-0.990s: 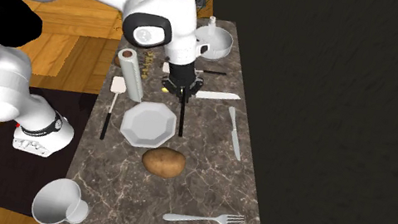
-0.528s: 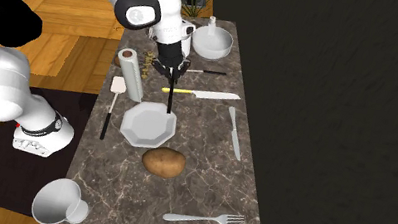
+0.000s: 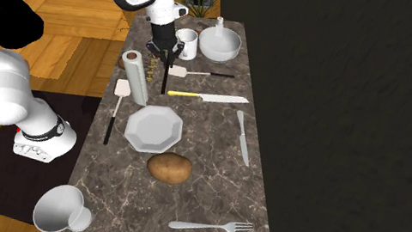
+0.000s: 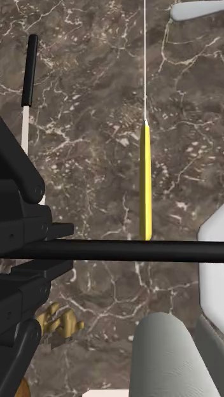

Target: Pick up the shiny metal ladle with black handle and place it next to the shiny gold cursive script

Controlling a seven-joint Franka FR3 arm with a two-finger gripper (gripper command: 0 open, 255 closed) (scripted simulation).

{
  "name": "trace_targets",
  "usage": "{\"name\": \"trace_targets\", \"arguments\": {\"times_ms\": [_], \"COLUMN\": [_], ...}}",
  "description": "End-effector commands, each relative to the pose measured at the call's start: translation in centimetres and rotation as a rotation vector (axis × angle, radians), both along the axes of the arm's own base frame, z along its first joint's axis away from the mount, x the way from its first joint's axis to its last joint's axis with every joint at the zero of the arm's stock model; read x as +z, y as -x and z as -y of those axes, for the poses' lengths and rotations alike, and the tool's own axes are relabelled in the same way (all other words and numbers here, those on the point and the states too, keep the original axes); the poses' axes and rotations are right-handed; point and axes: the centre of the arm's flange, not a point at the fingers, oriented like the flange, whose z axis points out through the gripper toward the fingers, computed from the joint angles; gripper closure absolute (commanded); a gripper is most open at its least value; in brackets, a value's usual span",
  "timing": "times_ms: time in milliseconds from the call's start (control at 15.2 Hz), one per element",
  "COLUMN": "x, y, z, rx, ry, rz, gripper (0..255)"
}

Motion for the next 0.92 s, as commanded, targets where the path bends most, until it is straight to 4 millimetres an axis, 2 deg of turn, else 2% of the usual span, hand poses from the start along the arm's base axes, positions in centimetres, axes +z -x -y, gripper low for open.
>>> {"name": "trace_targets", "arguments": {"times_ms": [0,858], "x": [-0.1,-0.1], "y": [1.4,10.1], "z": [-2.5,-17.3], "rx": [-0.002,-0.002], "ry": [0.0,0.0], "rz": [0.0,0.0], "gripper": [255,255]}}
